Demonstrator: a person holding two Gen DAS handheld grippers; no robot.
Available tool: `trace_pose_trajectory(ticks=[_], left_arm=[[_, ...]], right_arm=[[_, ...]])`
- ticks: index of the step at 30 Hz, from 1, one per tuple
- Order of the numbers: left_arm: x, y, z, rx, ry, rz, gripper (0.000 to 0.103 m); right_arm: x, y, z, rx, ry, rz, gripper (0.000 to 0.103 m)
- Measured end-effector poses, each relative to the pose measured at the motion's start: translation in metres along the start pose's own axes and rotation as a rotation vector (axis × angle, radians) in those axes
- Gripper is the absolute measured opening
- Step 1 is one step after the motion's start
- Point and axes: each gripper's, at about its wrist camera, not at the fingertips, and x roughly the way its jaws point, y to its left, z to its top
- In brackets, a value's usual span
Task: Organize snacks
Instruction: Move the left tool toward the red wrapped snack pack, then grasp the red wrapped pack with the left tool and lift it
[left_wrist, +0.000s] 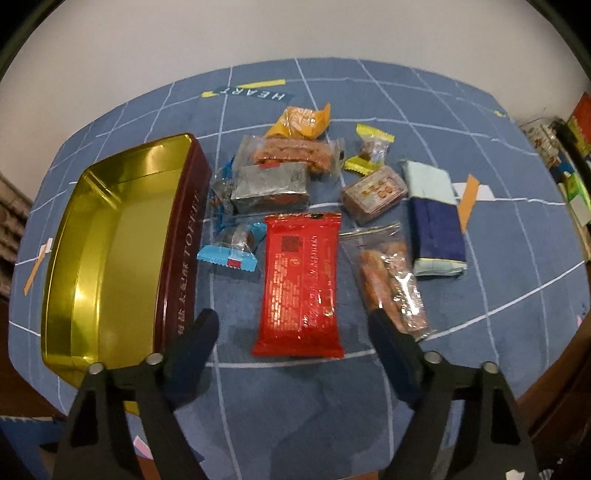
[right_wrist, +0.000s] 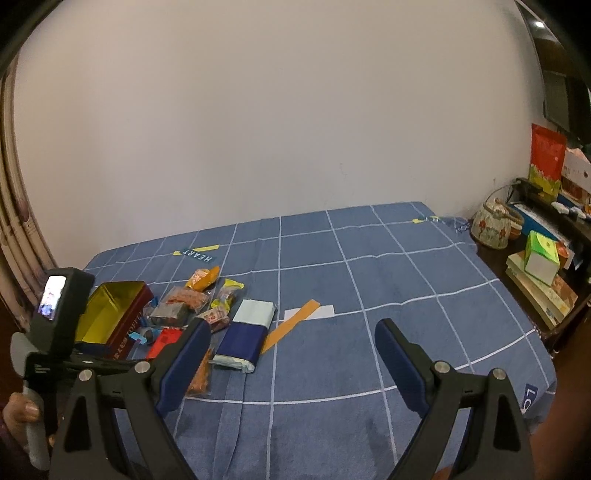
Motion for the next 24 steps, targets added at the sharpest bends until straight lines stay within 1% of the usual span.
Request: trace_pose_trajectory(ticks=[8,13,17,19,22,23,24], left_arm=[[0.023,0.008,0.011,-0.028,0.058,-0.012,0.077],[0.036,0.007,0.014,-0.013,0.083,0.006,0.076],[0.043,0.004,0.016,-0.004,0.088,0.019,0.075],[0.047,0.002,0.016,0.002,0.094,0.023,0.072],[0.048,0.004,0.018,-0.016,0.084,-0.005,0.063],[0.048,0.003,0.018,-0.022,0.081,-0.017,0.057],[0.048,0.004,0.018,-0.027,0.079,-0.034,0.049]], right_arm=[[0.003,0.001,-0.002,-0.012,0.006,0.001,0.093],[0.005,-0.002,-0.002,-0.006,0.014,0.002,0.093],[0.008,0.000,-0.002,-0.009,0.023,-0.001,0.093],[0.011,0.000,-0.003,-0.009,0.031,-0.002,0.093],[0.012,-0.001,-0.004,-0.008,0.036,-0.004,0.093],[0.012,-0.002,-0.004,-0.008,0.037,-0.006,0.093],[0.013,-0.002,-0.004,-0.008,0.038,-0.007,0.093]])
